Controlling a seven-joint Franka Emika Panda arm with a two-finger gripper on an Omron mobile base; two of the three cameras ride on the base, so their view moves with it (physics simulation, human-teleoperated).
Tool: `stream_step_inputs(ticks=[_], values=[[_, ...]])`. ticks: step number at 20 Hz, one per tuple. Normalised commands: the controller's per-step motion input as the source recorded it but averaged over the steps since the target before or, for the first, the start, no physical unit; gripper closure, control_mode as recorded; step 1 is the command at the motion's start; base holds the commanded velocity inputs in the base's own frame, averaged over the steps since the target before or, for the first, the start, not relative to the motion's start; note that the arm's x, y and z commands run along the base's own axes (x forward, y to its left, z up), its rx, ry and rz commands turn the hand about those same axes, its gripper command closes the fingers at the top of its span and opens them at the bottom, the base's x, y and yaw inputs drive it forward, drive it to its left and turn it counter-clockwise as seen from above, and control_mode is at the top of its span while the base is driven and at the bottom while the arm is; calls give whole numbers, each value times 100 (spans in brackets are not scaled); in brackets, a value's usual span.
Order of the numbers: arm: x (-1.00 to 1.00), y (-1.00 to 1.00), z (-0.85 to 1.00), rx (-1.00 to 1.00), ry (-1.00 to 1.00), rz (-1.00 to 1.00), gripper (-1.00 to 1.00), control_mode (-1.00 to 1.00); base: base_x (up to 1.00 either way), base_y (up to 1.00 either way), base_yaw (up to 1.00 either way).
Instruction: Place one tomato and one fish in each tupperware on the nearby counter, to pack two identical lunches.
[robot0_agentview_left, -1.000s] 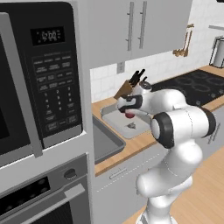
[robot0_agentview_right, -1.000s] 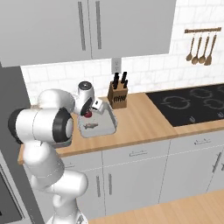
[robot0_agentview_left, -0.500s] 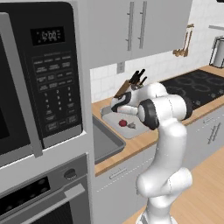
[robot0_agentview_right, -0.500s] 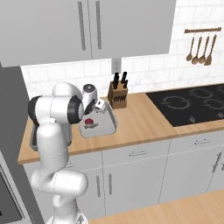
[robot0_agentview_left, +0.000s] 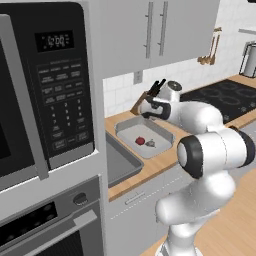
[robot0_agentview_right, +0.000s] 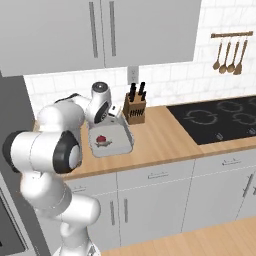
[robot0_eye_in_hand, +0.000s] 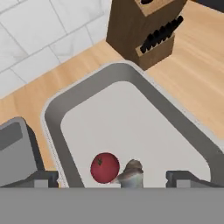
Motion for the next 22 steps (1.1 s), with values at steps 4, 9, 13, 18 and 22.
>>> stream_step_inputs(ticks=[4,9,13,18,22], values=[[-100,-49,59,-1,24,0,-100,-100,0,0,0],[-100,-16,-7,-6,9,1,-100,-100,0,0,0],[-100,-4,-12,-4,0,5,-100,-100,0,0,0],[0,0,0,0,0,0,-100,100,-100,-55,27],[0,0,0,0,0,0,-100,100,-100,-76,36]])
